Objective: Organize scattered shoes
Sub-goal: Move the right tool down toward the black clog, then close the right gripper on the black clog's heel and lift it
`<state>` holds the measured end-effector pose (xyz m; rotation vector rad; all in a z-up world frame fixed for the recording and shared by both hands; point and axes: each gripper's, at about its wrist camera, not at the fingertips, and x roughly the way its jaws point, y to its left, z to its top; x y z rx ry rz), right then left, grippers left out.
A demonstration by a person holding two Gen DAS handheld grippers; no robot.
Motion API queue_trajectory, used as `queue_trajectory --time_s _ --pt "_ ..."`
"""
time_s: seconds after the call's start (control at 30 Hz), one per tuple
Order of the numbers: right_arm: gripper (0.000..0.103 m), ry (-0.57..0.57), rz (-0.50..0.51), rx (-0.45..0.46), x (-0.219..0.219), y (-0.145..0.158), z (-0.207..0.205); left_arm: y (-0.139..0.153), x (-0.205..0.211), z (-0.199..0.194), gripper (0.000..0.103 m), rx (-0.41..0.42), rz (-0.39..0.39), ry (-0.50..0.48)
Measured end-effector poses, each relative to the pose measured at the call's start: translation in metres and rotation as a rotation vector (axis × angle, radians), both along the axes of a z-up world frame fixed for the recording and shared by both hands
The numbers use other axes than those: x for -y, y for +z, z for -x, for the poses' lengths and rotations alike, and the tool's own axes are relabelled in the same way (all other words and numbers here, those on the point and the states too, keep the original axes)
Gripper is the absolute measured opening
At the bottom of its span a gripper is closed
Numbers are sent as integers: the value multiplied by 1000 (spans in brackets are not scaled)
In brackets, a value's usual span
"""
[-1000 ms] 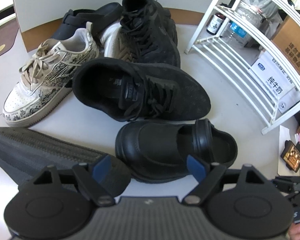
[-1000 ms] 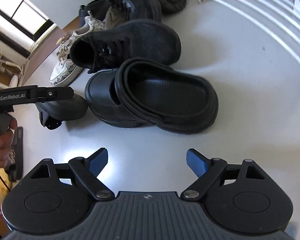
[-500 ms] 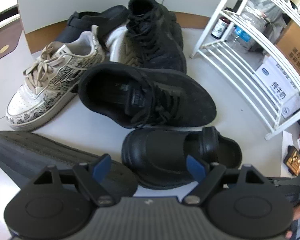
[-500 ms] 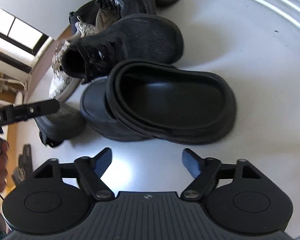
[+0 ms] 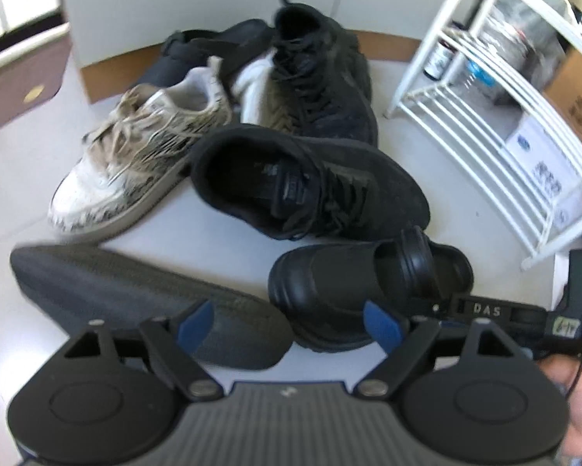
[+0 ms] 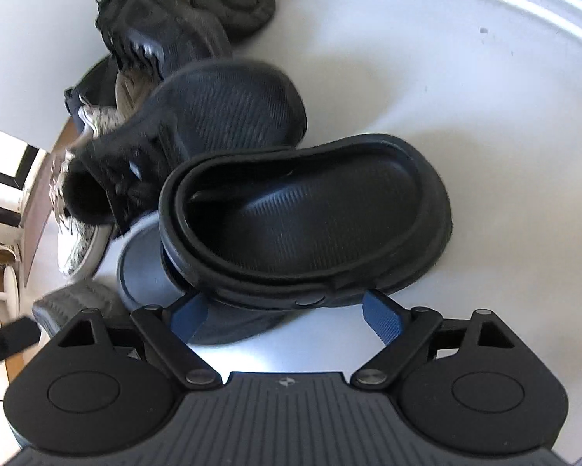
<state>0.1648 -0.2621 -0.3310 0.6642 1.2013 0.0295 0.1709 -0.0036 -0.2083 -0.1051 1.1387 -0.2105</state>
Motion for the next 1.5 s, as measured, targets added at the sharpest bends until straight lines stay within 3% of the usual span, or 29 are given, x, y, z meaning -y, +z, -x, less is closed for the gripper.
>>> queue_trajectory --time_s 0.13,0.27,0.5,0.8,0.97,1.33,1.5 --pt "80 15 26 12 1 6 -3 -8 -1 9 87 -16 -9 -7" --pt "83 21 29 5 -3 7 -3 -12 -7 9 87 2 83 34" --pt "90 -42 14 -6 -7 3 -12 -23 -4 3 88 -4 57 20" --pt "81 42 85 30 -2 6 -7 -31 6 6 88 -20 49 -20" --pt "80 44 112 38 18 9 -4 -31 13 6 88 -18 52 -41" --pt "81 171 174 83 52 15 -10 -42 16 5 88 -45 51 -52" --pt "87 165 201 62 57 17 -10 -44 19 3 88 -50 52 -62"
